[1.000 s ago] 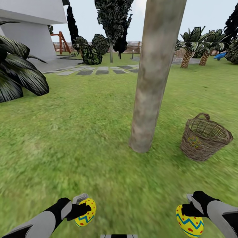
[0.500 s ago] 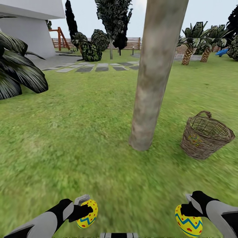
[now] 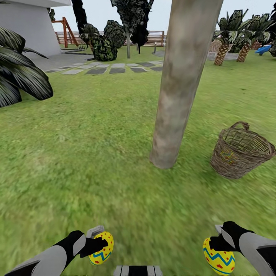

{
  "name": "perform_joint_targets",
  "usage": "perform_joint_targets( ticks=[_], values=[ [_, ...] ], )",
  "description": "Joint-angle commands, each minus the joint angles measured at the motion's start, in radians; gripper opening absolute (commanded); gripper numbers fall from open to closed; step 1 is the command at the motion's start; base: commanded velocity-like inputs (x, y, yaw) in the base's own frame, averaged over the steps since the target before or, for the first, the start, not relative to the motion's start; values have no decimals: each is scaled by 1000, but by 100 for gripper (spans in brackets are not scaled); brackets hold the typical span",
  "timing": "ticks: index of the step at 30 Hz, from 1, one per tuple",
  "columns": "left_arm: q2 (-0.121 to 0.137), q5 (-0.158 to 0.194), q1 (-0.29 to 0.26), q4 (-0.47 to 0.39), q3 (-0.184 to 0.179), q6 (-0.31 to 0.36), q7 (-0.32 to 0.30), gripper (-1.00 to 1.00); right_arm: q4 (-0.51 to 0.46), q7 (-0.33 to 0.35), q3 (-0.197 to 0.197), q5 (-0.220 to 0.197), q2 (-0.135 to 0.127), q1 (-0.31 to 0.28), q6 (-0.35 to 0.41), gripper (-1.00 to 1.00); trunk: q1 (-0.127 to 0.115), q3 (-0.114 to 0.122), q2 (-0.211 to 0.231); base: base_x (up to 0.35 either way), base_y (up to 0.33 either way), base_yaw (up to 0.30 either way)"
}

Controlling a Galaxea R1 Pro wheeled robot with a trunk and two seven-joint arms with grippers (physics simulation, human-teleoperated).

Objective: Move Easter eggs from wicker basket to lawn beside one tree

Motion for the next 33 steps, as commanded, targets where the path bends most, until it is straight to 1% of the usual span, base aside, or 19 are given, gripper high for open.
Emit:
perform_joint_targets(
  ticks=[1,8,14,21,29,33],
  values=[
    [-1,-4,0,-2,4,6,-4,-100,2,4,9,-10,0,-1,1,-100,0,-5,-1,0,0,0],
    [0,-4,0,-2,4,6,-4,-100,2,4,9,-10,0,-1,1,-100,3,-32,-2,0,0,0],
    [-1,-5,0,-2,4,5,-4,-100,2,4,9,-10,0,-1,1,-100,3,-32,-2,0,0,0],
    [-5,-6,0,0,4,4,-6,-100,2,4,9,-10,0,-1,1,-100,3,-32,-2,232,0,0],
    [-7,-4,0,0,4,4,-6,-100,2,4,9,-10,0,-1,1,-100,3,-35,-2,9,0,0],
    [-7,-4,0,0,4,4,-6,-100,3,4,9,-10,1,-1,-24,-100,3,-42,-2,0,0,0]
  ],
)
